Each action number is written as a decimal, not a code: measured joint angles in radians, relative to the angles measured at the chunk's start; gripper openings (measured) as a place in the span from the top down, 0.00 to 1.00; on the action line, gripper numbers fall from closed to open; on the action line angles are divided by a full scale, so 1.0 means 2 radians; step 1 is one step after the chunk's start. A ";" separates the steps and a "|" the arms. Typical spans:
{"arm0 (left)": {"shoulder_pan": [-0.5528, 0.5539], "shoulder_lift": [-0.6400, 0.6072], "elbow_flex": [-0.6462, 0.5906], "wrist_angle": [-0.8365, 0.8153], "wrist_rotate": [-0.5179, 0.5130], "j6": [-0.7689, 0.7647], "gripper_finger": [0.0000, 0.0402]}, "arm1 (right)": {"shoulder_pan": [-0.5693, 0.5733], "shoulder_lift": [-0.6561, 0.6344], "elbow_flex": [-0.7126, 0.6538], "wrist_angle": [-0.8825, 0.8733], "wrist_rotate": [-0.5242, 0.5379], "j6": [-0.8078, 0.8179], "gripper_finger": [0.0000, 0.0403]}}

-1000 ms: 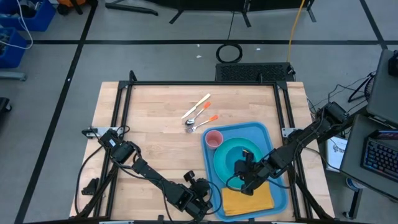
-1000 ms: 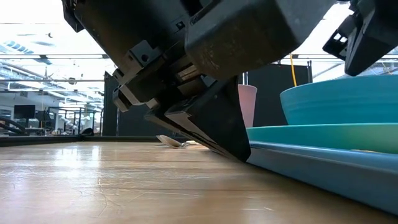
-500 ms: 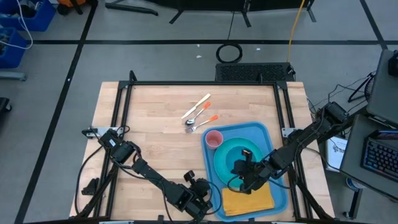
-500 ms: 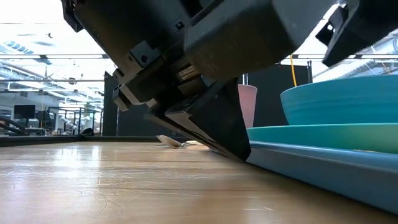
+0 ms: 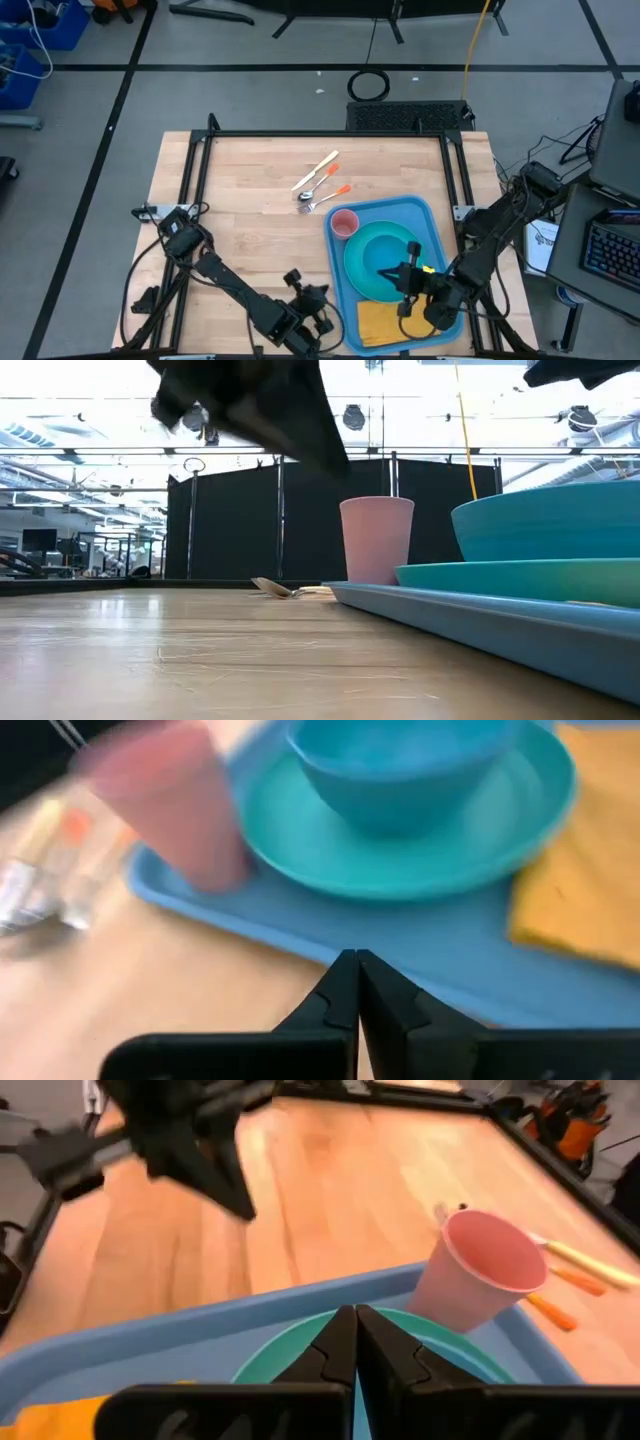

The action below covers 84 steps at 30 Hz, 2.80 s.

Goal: Set up tray
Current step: Put the orange fork on top of the yellow table napkin on the blue tray

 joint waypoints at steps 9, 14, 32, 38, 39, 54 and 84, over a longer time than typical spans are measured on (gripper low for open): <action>0.013 -0.069 0.000 -0.222 -0.058 -0.066 0.99 | -0.005 -0.001 -0.020 -0.002 0.044 -0.001 1.00; 0.031 -0.079 -0.001 -0.353 -0.085 -0.136 0.99 | -0.018 -0.002 -0.036 -0.002 0.057 -0.024 1.00; 0.117 -0.307 -0.287 -0.153 -0.070 -0.069 1.00 | -0.070 -0.004 -0.045 -0.002 0.108 -0.096 1.00; 0.205 -0.430 -0.429 0.163 0.127 0.187 1.00 | -0.070 -0.004 -0.045 0.008 0.109 -0.102 1.00; 0.221 -0.440 -0.442 0.187 0.140 0.209 1.00 | -0.070 -0.004 -0.045 0.013 0.109 -0.103 1.00; 0.517 -0.458 -0.451 0.217 0.462 0.391 0.95 | -0.089 -0.029 -0.045 0.131 0.107 -0.195 1.00; 0.462 -0.281 -0.408 0.328 0.557 0.501 0.51 | -0.119 -0.037 -0.075 0.123 0.065 -0.171 1.00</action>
